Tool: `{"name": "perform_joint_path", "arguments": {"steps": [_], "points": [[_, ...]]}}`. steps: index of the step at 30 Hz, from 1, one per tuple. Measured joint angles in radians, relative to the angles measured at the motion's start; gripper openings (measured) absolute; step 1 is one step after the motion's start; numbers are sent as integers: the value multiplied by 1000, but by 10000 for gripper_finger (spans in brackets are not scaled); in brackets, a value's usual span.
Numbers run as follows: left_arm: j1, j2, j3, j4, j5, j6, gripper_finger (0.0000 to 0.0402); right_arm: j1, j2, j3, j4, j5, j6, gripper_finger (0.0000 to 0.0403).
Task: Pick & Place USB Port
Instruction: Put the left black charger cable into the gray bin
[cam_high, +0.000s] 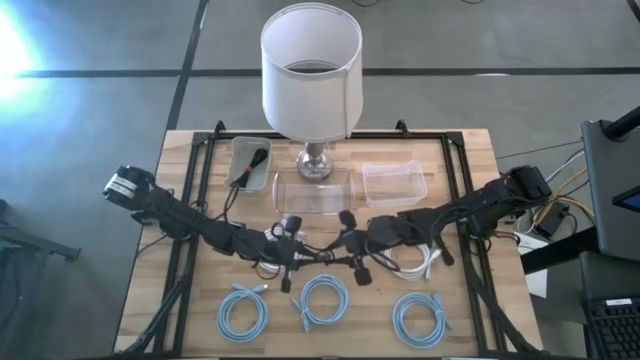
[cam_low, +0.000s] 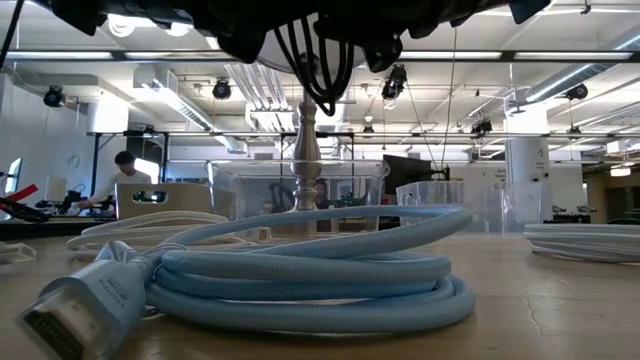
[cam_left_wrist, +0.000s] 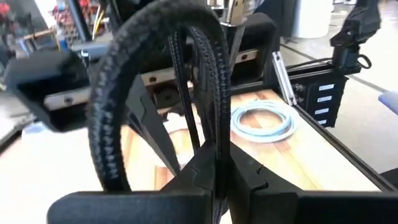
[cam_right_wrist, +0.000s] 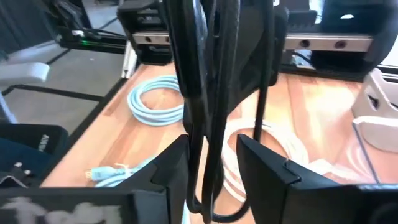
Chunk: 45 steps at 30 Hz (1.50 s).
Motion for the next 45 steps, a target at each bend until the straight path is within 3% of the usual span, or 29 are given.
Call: {"name": "perform_joint_path", "arguments": {"steps": [5,12,18,25,29,35,45], "points": [[-7,-1,0,-21,-17,-41,17,3,-13,0,-70,81,1,155],[-9,-3,-1,-90,-179,-46,18,2,-14,0,-113,85,2,170],[-9,-8,-1,-99,-197,-48,18,3,-14,0,-173,110,2,177],[-9,-48,-2,-139,-326,-38,19,4,-14,0,-233,134,6,176],[-11,-102,-2,-184,-335,-79,19,4,-12,0,-238,151,27,177],[-15,-226,20,-426,-431,-137,19,4,-11,-1,-258,152,63,177],[0,-437,40,-1001,-781,-467,19,5,-9,-1,-258,151,65,177]]}}
